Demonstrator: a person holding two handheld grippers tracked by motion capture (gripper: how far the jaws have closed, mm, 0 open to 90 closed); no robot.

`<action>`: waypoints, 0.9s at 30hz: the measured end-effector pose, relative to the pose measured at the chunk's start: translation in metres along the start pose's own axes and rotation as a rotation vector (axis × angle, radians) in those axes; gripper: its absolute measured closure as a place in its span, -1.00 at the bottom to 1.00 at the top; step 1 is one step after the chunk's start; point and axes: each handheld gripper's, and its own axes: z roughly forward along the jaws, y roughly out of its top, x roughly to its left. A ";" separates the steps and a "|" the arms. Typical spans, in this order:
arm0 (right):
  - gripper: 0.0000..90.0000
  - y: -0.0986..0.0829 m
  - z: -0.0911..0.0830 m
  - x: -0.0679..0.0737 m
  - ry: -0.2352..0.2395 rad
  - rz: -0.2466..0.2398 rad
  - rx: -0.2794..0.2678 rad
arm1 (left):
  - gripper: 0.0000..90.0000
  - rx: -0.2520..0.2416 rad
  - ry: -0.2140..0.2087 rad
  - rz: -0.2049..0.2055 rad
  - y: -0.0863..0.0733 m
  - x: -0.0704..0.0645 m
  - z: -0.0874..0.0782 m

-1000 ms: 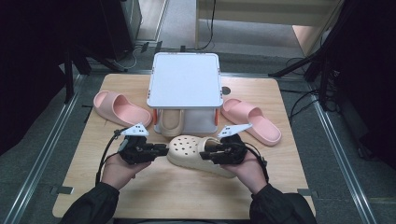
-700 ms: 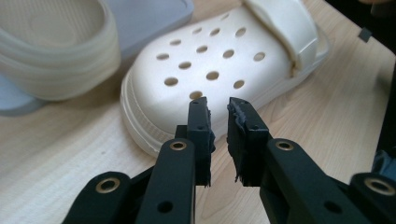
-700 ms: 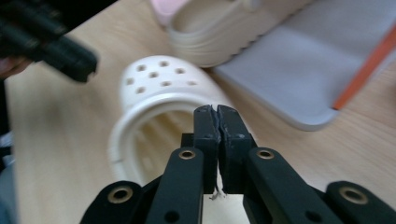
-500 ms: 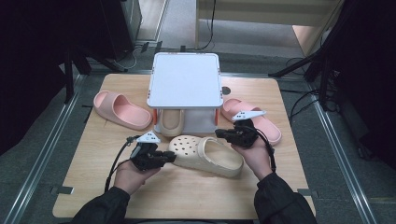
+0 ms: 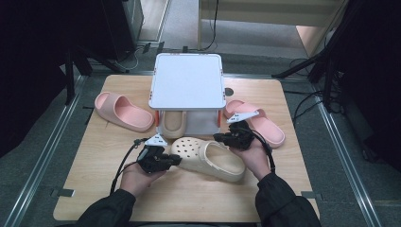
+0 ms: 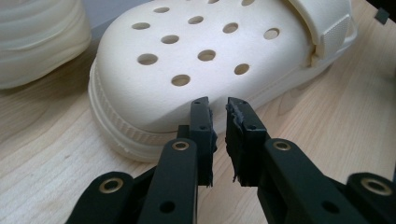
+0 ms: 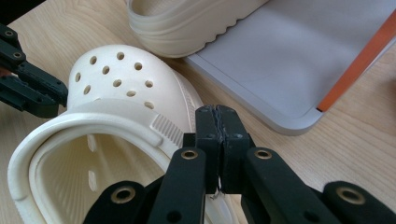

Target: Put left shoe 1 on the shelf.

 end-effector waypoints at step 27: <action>1.00 -0.034 -0.025 0.038 -0.007 0.016 0.029 | 0.78 0.008 -0.019 -0.023 0.022 0.016 0.015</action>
